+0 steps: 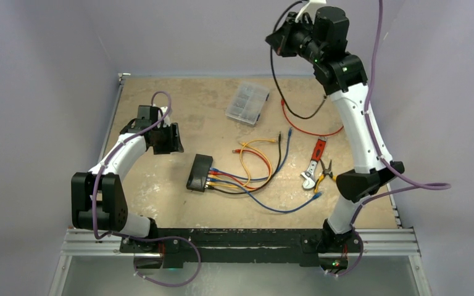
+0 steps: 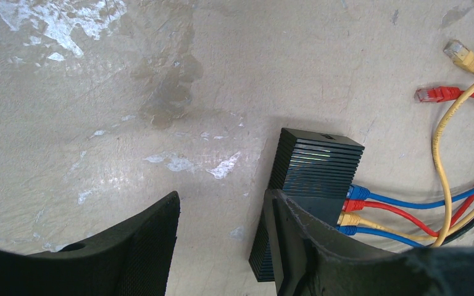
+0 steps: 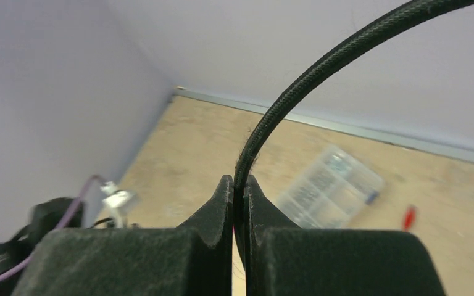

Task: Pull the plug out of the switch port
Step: Place the connector at the center of the board.

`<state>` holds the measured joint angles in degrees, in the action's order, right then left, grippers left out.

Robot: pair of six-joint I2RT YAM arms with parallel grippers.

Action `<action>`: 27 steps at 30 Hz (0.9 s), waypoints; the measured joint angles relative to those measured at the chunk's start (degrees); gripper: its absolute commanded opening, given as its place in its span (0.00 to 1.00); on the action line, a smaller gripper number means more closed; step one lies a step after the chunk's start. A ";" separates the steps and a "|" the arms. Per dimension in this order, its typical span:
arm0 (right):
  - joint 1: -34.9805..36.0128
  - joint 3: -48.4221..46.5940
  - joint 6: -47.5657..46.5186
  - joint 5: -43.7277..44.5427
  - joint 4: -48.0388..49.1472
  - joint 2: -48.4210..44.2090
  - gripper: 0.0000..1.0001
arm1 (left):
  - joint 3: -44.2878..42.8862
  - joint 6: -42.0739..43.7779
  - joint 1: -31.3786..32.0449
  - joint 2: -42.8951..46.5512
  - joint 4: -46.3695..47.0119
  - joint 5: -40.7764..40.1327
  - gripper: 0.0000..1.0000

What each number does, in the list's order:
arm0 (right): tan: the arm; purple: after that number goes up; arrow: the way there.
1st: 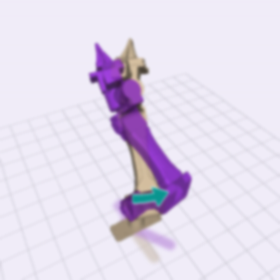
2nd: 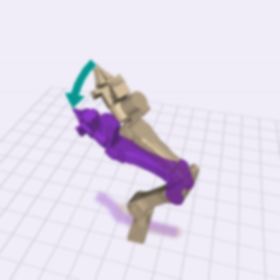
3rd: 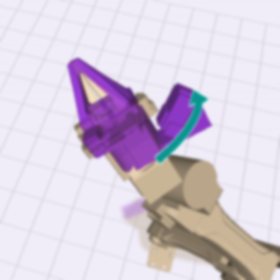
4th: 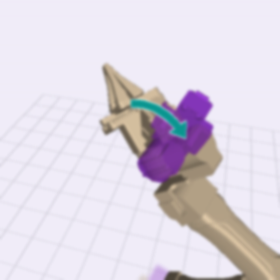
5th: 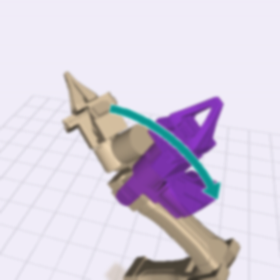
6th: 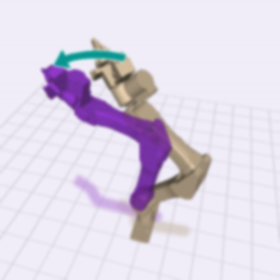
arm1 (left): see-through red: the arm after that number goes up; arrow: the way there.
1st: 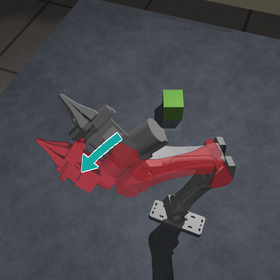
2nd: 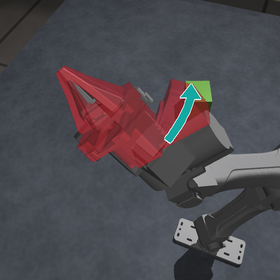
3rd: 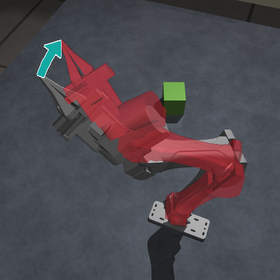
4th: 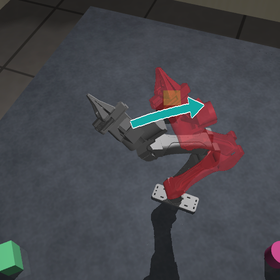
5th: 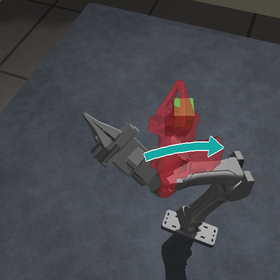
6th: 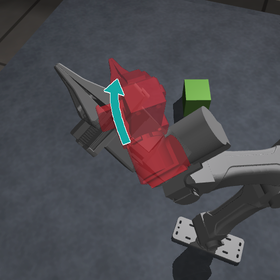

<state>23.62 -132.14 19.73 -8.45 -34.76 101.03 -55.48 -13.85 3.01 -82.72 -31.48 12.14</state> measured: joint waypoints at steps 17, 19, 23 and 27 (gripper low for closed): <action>-17.22 -0.66 -4.07 6.49 -9.29 16.35 0.00 | 0.00 0.00 0.00 0.00 -0.42 -0.02 0.53; -16.94 -3.45 -4.68 7.15 -10.16 21.00 0.00 | 0.00 0.00 0.00 0.00 -0.55 -0.02 0.53; -16.87 -4.94 -5.25 7.52 -11.21 28.41 0.00 | 0.00 0.00 0.00 0.00 -0.63 -0.02 0.53; -16.90 -4.76 -5.35 7.28 -11.96 33.92 0.00 | 0.00 0.00 0.00 0.00 -0.68 -0.02 0.53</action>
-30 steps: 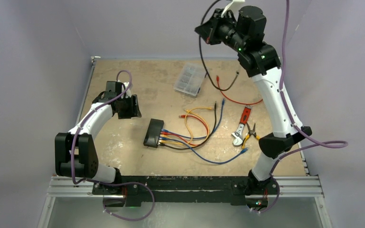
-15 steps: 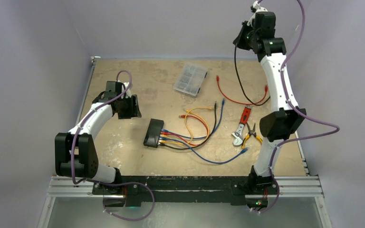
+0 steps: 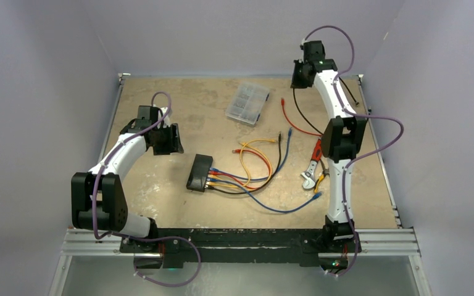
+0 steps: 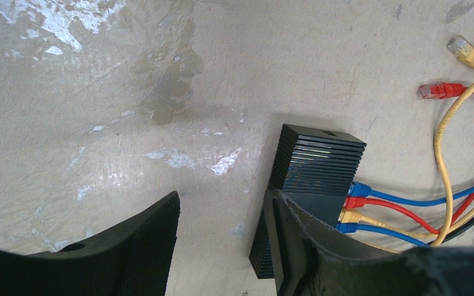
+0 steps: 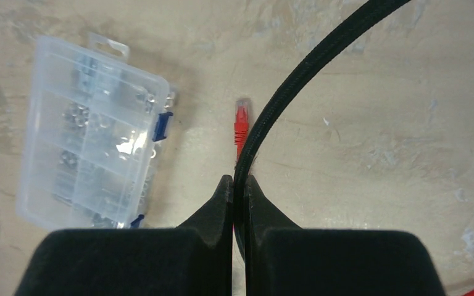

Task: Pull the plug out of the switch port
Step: Place the connector at the center of the board.

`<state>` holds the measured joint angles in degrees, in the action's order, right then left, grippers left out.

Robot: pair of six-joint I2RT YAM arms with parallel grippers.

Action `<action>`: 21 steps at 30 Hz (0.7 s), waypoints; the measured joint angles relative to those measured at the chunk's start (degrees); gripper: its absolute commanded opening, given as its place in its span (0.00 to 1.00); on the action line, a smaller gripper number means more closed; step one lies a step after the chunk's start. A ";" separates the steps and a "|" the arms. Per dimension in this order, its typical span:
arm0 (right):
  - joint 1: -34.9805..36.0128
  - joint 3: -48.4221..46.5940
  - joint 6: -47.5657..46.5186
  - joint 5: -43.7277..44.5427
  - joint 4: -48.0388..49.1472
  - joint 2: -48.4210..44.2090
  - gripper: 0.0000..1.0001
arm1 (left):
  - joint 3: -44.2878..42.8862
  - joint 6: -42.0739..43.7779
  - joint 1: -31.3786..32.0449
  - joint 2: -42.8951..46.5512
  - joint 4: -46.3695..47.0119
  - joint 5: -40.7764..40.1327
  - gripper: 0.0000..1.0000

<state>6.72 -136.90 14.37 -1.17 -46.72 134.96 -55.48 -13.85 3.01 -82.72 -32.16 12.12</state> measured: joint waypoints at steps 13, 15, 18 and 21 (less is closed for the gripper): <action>-0.02 0.11 0.55 -8.07 1.70 4.70 0.00 | 0.00 0.00 0.00 0.00 -0.11 0.02 0.53; -0.02 0.61 0.74 -9.51 2.14 5.16 0.04 | 0.00 0.00 0.00 0.00 -0.11 0.02 0.53; -0.02 1.42 1.11 -11.32 2.73 5.46 0.07 | 0.00 0.00 0.00 0.00 -0.11 0.02 0.53; -0.02 1.49 1.22 -12.70 3.08 5.62 0.09 | 0.00 0.00 0.00 0.00 -0.11 0.02 0.53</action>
<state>6.70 -135.41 15.59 -13.87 -43.64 140.57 -55.48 -13.85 3.01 -82.72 -32.27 12.14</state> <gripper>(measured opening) 0.072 0.529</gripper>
